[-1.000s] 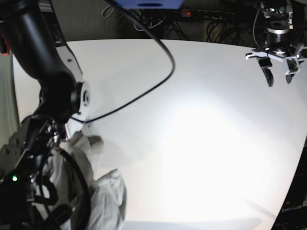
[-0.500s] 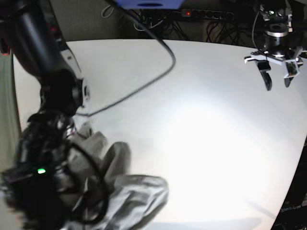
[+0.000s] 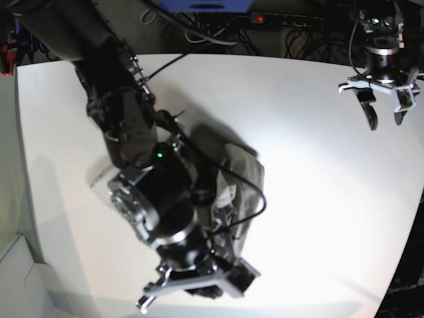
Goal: Layout the t-shirt on the table in an organized manner, then fold the t-shirt properly
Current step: 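Drag the shirt across the table with the right gripper to spread it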
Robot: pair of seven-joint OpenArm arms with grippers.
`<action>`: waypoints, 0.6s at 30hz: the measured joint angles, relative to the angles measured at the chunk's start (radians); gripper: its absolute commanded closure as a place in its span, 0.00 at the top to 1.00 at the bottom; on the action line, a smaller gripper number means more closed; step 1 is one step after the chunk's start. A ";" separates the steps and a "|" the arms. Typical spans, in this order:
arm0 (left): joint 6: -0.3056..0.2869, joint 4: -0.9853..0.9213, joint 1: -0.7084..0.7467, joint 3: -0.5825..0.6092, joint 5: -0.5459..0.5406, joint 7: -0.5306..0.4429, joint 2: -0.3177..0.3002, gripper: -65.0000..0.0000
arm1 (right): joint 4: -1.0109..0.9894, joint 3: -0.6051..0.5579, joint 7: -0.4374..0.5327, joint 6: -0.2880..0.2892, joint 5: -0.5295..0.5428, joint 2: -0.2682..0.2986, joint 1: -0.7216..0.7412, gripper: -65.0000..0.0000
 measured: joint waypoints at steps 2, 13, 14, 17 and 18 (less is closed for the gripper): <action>-0.001 0.000 0.000 0.001 0.000 0.000 0.000 0.53 | -0.001 -0.018 0.042 0.000 0.003 0.000 -0.057 0.00; 0.000 0.000 0.013 0.002 0.001 0.000 0.000 0.53 | -0.155 0.084 0.205 0.000 -0.183 -0.007 -0.041 0.11; 0.001 0.000 0.019 0.002 0.001 0.000 0.000 0.53 | -0.182 0.110 0.208 0.000 -0.184 -0.021 -0.016 0.16; 0.000 0.000 0.038 0.002 -0.003 -0.001 0.000 0.53 | -0.258 0.174 0.217 0.000 -0.189 -0.045 0.036 0.32; 0.000 0.000 0.045 0.002 -0.003 -0.001 0.000 0.53 | -0.284 0.180 0.210 0.001 -0.188 -0.044 0.049 0.36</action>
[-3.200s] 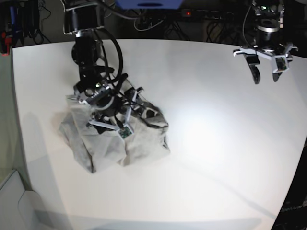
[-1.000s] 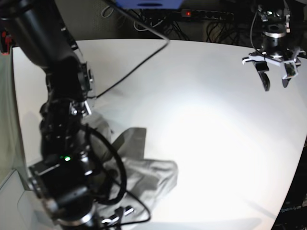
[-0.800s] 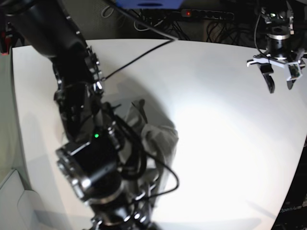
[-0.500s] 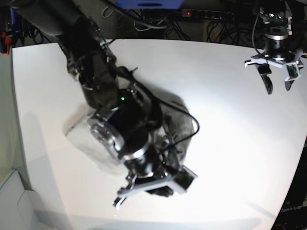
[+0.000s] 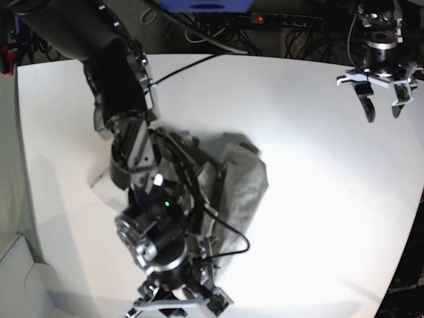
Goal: Layout the t-shirt on the table in an organized manner, then fold the t-shirt properly
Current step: 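Drag the shirt across the table with the right gripper to spread it, then move the left gripper down onto the shirt beside the right gripper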
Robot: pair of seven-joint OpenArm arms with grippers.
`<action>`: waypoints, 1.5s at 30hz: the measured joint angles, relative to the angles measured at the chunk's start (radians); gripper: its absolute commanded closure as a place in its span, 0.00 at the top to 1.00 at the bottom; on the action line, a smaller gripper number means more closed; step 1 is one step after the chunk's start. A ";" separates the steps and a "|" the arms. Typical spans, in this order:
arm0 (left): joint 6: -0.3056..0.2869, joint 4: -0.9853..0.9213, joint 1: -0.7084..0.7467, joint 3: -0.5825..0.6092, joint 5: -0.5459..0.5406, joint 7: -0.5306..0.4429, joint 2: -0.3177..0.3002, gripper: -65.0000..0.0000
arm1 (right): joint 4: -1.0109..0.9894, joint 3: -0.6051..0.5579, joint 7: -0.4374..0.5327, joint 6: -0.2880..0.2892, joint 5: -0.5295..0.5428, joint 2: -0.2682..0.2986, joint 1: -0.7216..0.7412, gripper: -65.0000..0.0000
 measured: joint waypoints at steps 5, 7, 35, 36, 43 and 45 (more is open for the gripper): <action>0.000 0.000 0.021 0.000 0.000 -0.010 0.000 0.53 | 0.012 0.003 -0.006 0.000 0.000 -0.006 0.009 0.46; 0.000 0.000 0.032 0.000 -0.001 0.000 0.001 0.53 | 0.057 0.003 -0.005 0.000 0.000 -0.008 0.015 0.46; 0.002 0.000 0.050 0.025 0.000 -0.007 0.017 0.53 | 0.190 0.125 -0.014 -0.001 -0.005 0.021 -0.318 0.63; 0.002 0.000 0.035 0.047 0.000 -0.008 0.014 0.53 | 0.209 0.142 -0.010 -0.001 -0.004 0.024 -0.356 0.63; 0.005 0.000 -0.064 0.295 0.008 0.001 0.006 0.53 | 0.241 0.256 -0.014 0.000 -0.003 0.019 -0.532 0.63; 0.006 0.000 -0.095 0.382 0.008 0.000 0.006 0.53 | 0.240 0.272 -0.014 0.000 -0.003 0.019 -0.565 0.63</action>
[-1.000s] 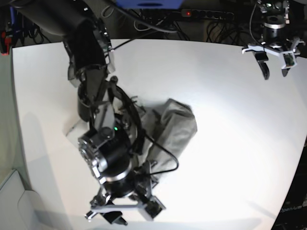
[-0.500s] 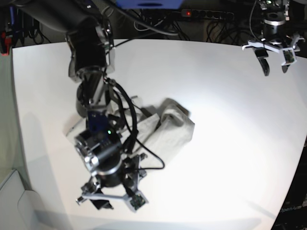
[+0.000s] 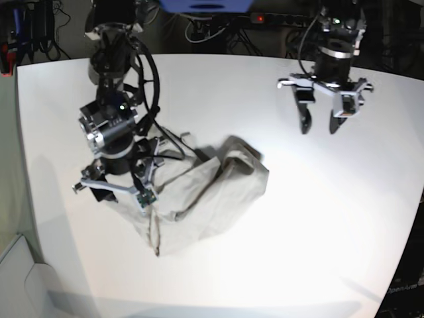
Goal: Layout the t-shirt on the table in an organized manner, then fold the t-shirt properly
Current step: 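Move the left gripper down onto the shirt beside the right gripper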
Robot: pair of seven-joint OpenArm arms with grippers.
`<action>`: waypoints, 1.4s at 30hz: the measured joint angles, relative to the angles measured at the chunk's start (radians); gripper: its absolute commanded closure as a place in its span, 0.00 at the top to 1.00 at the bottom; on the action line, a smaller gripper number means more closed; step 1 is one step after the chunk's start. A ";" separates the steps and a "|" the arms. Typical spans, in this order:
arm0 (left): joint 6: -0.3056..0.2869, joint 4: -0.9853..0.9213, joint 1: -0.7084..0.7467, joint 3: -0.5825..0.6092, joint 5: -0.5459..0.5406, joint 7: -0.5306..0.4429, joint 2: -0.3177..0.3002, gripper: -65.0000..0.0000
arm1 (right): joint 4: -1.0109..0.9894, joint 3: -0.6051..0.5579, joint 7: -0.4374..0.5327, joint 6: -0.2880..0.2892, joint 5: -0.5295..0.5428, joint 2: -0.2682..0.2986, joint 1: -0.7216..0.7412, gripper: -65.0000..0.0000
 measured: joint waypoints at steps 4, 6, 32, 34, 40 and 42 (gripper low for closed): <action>0.000 -0.002 -0.056 0.149 0.000 0.010 0.000 0.53 | 0.003 0.035 0.000 0.000 0.003 0.000 -0.031 0.63; 0.000 -0.004 -0.092 0.180 0.000 0.012 0.000 0.53 | 0.004 0.058 0.004 0.000 0.003 0.000 -0.031 0.63; 0.092 -0.488 -0.547 0.430 0.003 0.240 0.140 0.63 | 0.004 0.094 0.008 0.003 0.003 0.006 -0.034 0.62; 0.093 -0.524 -0.563 0.430 0.002 0.240 0.151 0.63 | 0.004 0.093 0.008 0.003 0.003 0.021 -0.033 0.62; 0.092 -0.591 -0.599 0.430 0.000 0.240 0.150 0.61 | 0.003 0.090 0.011 0.003 0.006 0.046 -0.034 0.62; 0.092 -0.608 -0.611 0.430 0.001 0.239 0.150 0.55 | 0.002 0.091 0.008 0.003 0.000 0.047 -0.034 0.62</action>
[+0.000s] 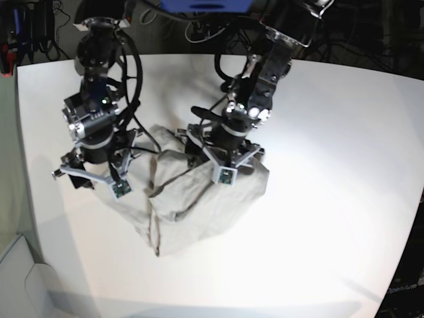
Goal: Layout the t-shirt on the table in an organized manner, then fold the t-shirt properly
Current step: 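Move the left gripper down onto the shirt beside the right gripper, then grasp the shirt fabric with the left gripper and pull it away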
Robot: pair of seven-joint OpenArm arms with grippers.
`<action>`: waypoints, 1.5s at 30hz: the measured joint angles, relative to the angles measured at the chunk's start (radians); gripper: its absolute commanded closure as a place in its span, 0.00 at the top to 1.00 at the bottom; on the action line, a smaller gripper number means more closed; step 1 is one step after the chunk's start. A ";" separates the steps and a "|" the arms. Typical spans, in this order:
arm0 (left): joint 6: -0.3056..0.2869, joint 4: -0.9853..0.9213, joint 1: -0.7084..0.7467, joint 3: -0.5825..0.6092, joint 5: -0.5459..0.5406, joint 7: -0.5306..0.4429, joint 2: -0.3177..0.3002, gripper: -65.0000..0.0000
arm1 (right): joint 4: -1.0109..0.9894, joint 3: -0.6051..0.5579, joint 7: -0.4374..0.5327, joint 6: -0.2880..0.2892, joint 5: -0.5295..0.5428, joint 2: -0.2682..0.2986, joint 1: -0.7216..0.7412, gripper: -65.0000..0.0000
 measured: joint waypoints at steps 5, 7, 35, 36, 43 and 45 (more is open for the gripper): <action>-0.002 -0.051 -0.027 0.020 -0.005 -0.002 0.000 0.37 | -0.001 0.000 0.000 0.000 0.001 0.000 0.014 0.62; -0.002 -0.070 -0.037 0.042 -0.005 0.001 0.000 0.31 | -0.001 0.000 0.005 0.000 0.004 0.000 0.018 0.62; 0.001 0.063 0.006 0.028 -0.002 0.046 -0.014 0.02 | -0.003 -0.002 0.001 0.000 0.004 -0.003 0.014 0.62; 0.001 0.058 0.008 0.028 -0.001 0.045 -0.014 0.02 | -0.003 -0.002 0.001 0.000 0.004 -0.003 0.014 0.62; 0.001 0.060 -0.003 0.026 -0.002 0.039 -0.014 0.38 | -0.003 -0.003 0.001 0.000 0.004 -0.003 0.014 0.62; 0.001 0.060 -0.003 0.028 -0.002 0.039 -0.014 0.52 | -0.003 -0.003 0.001 0.000 0.004 -0.003 0.014 0.62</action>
